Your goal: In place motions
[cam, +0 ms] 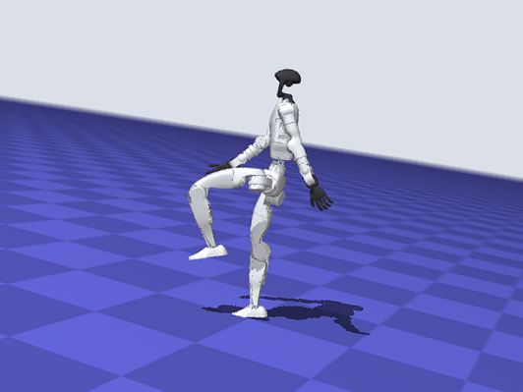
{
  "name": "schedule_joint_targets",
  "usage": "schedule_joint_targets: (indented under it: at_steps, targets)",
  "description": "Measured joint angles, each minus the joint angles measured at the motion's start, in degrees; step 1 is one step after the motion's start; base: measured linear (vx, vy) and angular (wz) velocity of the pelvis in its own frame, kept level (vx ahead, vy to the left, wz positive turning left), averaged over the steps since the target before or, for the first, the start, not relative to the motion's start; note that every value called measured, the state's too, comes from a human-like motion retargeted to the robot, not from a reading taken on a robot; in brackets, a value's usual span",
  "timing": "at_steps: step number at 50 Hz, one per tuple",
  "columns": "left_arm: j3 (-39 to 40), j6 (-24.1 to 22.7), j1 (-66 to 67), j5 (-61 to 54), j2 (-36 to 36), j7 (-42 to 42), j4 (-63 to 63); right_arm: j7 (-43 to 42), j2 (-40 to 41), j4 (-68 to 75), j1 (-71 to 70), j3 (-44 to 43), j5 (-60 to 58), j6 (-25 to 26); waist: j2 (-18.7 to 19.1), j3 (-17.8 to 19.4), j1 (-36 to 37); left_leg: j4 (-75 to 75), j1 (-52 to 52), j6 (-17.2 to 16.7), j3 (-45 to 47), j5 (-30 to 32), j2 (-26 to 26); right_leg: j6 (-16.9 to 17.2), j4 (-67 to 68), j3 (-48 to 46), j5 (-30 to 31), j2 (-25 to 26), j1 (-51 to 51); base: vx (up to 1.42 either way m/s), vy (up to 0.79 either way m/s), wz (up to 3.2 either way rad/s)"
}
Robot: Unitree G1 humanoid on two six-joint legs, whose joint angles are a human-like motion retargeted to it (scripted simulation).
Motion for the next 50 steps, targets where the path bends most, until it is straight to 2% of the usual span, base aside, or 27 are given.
schedule_joint_targets:
  at_steps: [3,6,10,12,15,18,20,21,23,25,30,40,43,45,47,50]
  targets:
    - [0.3,-1.8,-0.7,3.4,0.5,5.4,-1.2,-1.2,-0.4,-4.0,-3.9,0.3,-5.4,-1.6,-0.7,1.0,1.2,-1.3,0.5,-0.1,2.9,1.0,-0.5,0.1,0.8,-0.3,-0.4,-1.3,0.3,-0.01,-0.01,0.21]
    - [0.8,-3.1,-2.5,2.5,0.9,3.9,-2.2,-4.6,-1.3,-5.4,-6.3,1.7,-11.1,-0.2,-0.6,0.5,0.3,-3.8,3.6,-0.1,2.5,0.9,-0.9,0.2,0.8,-1.8,-0.8,-1.2,0.6,0.00,-0.08,0.60]
    - [2.7,-3.9,-4.3,-3.2,0.7,0.1,-2.9,-5.7,-0.2,-4.9,-5.0,3.9,-19.2,1.3,-0.7,-4.4,-4.5,-11.8,10.7,-1.2,0.4,0.6,-3.1,0.7,-0.2,-4.4,-1.0,-0.4,-0.6,0.05,-0.01,0.81]
    - [3.6,-3.6,-4.5,-5.6,0.5,-0.2,-3.7,-4.2,0.8,-3.7,-2.1,5.2,-21.1,1.3,-1.0,-7.8,-7.0,-19.3,16.5,-2.9,-0.1,0.1,-5.2,1.2,-1.1,-5.4,-1.1,-0.5,-1.4,0.13,0.07,0.57]
    - [4.6,-3.6,-4.7,-8.3,0.4,0.5,-5.6,-1.2,1.9,0.0,2.9,7.5,-20.5,1.9,-0.7,-12.0,-10.9,-34.2,26.5,-5.9,-2.6,1.6,-11.0,2.0,-2.6,-6.5,-1.3,-0.5,-1.7,0.15,0.10,0.40]
    - [4.4,-3.8,-5.3,-9.9,0.4,1.5,-8.3,1.2,1.9,4.9,7.8,8.9,-17.6,5.7,0.9,-15.0,-14.3,-53.2,37.4,-8.7,-7.8,4.4,-17.7,2.4,-3.3,-7.7,-1.7,0.8,-1.9,0.15,0.13,0.42]
    - [3.8,-4.3,-6.2,-10.3,0.7,2.0,-9.8,2.1,1.4,8.1,10.9,9.0,-17.1,7.0,2.8,-16.6,-16.4,-65.9,44.4,-10.0,-10.6,7.7,-19.7,2.6,-3.8,-8.6,-2.1,2.5,-2.0,0.15,0.15,0.51]
    - [3.6,-4.6,-6.7,-10.4,0.9,2.2,-10.4,2.2,1.1,10.0,12.3,8.9,-17.9,6.6,4.0,-17.1,-17.5,-71.4,47.5,-12.0,-12.4,4.7,-20.2,2.5,-4.1,-9.2,-2.3,3.8,-1.9,0.17,0.17,0.61]
    - [3.1,-5.0,-7.9,-10.5,1.1,2.3,-11.3,2.5,0.3,13.7,14.6,9.0,-19.8,6.4,6.0,-17.8,-19.8,-81.2,53.1,-13.7,-10.5,-1.6,-19.6,2.6,-4.5,-10.6,-2.8,5.9,-1.7,0.17,0.18,0.63]
    - [2.6,-5.4,-9.1,-10.5,1.4,1.9,-12.3,3.5,-0.4,16.7,16.4,9.2,-21.7,7.2,7.3,-17.8,-21.2,-88.7,56.5,-14.3,-7.8,-3.7,-19.2,2.7,-4.7,-11.4,-3.2,7.3,-1.6,0.08,0.16,0.43]
    - [1.8,-5.3,-13.0,-10.6,1.8,1.7,-14.4,5.8,-1.5,19.6,17.9,7.8,-22.0,7.1,6.6,-15.9,-23.5,-95.2,57.7,-18.8,-9.0,0.9,-19.7,3.8,-4.8,-14.2,-4.2,6.6,-1.8,-0.05,0.16,0.42]
    - [3.5,-5.3,-12.3,-13.0,0.4,2.3,-10.4,2.8,-1.1,12.3,20.4,1.9,-12.3,7.0,3.6,-14.2,-18.2,-94.0,59.1,-13.3,-8.9,-0.6,-22.6,6.0,-3.7,-12.0,-5.5,3.8,-1.7,0.05,0.20,-0.36]
    - [3.0,-5.1,-12.3,-15.7,0.0,3.2,-5.0,4.0,-1.2,9.1,23.3,-0.2,-12.0,4.5,3.8,-14.5,-18.6,-94.3,60.0,-11.8,-9.6,-0.7,-23.0,5.7,-1.3,-11.8,-7.3,3.8,-1.6,0.11,0.25,-0.01]
    - [2.3,-4.8,-13.1,-17.2,-0.3,3.9,-2.1,4.0,-1.7,7.8,25.8,-1.8,-13.7,2.7,4.2,-14.2,-19.6,-93.6,60.3,-10.9,-11.0,-0.9,-22.6,4.7,2.0,-12.8,-8.7,4.0,-2.1,0.07,0.26,0.37]
    - [0.1,-4.1,-14.6,-19.8,-0.7,5.0,-1.5,1.0,-2.3,7.7,28.5,-2.7,-14.9,1.7,5.4,-13.2,-20.5,-92.8,60.8,-10.2,-12.2,-1.0,-21.2,2.5,8.6,-13.8,-7.6,4.8,-4.0,0.01,0.25,0.27]
    - [-3.2,-5.0,-18.4,-22.8,-2.1,5.8,-3.2,-6.0,-3.6,9.7,32.4,-3.4,-15.6,1.3,8.7,-10.7,-19.0,-92.0,62.1,-9.8,-10.6,-1.5,-17.0,-0.3,26.3,-10.1,-0.6,6.7,-11.7,-0.07,0.20,-0.44]
